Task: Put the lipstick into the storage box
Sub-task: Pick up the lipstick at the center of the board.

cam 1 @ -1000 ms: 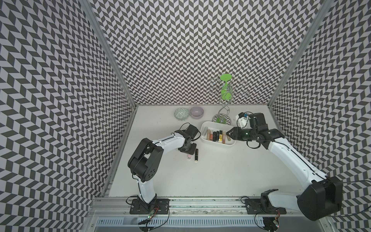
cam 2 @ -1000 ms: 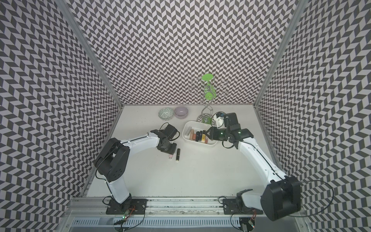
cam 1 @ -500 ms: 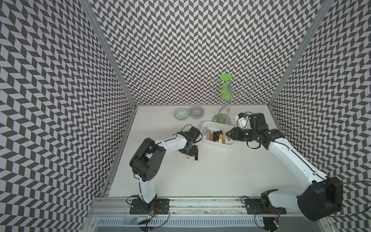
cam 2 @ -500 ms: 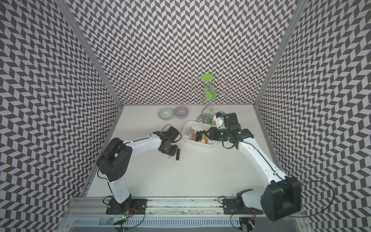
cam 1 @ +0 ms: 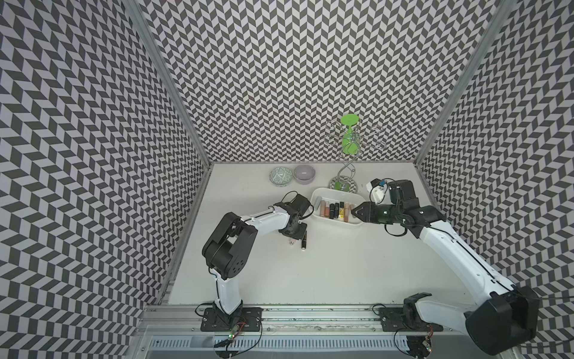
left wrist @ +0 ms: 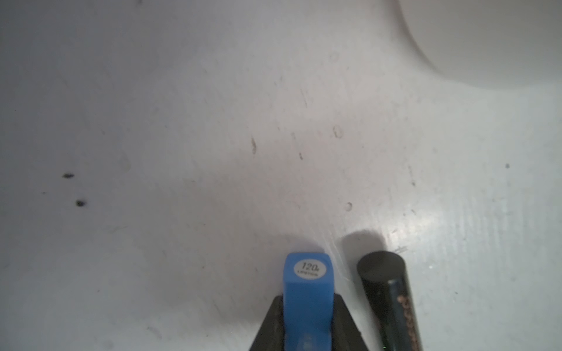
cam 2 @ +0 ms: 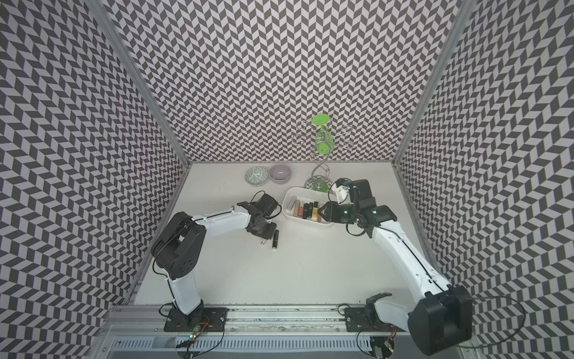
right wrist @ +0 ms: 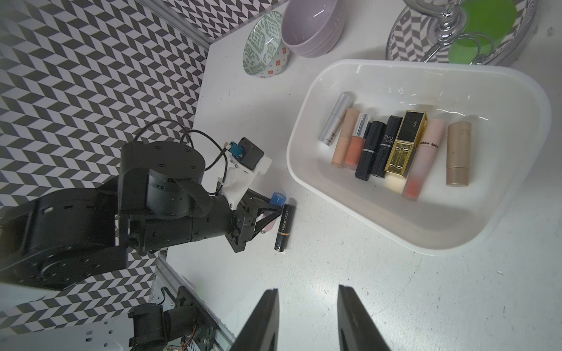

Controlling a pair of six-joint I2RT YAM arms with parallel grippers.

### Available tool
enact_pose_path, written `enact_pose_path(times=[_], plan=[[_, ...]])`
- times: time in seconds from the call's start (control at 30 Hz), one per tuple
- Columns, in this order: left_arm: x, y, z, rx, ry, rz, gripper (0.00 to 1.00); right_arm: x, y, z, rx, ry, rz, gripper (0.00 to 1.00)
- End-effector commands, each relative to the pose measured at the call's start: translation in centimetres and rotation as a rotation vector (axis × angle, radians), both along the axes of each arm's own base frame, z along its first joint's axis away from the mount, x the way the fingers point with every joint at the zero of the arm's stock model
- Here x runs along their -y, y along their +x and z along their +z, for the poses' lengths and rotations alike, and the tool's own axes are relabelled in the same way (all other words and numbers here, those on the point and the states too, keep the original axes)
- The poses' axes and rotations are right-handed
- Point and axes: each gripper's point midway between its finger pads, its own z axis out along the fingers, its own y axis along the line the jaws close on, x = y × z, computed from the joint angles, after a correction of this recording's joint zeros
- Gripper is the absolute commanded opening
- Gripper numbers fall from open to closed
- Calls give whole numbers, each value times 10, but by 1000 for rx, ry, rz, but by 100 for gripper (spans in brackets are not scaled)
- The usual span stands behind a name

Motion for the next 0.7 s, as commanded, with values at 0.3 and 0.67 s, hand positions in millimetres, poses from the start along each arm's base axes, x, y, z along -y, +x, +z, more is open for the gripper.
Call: enact_pose_path(times=[0.3,0.67], plan=[[16,9,107,68,-443,19,19,-34,-10,34,66,190,123,36],[9,-2,233,119,-1067,-18,20,-92,-44,87,121,487,407,41]])
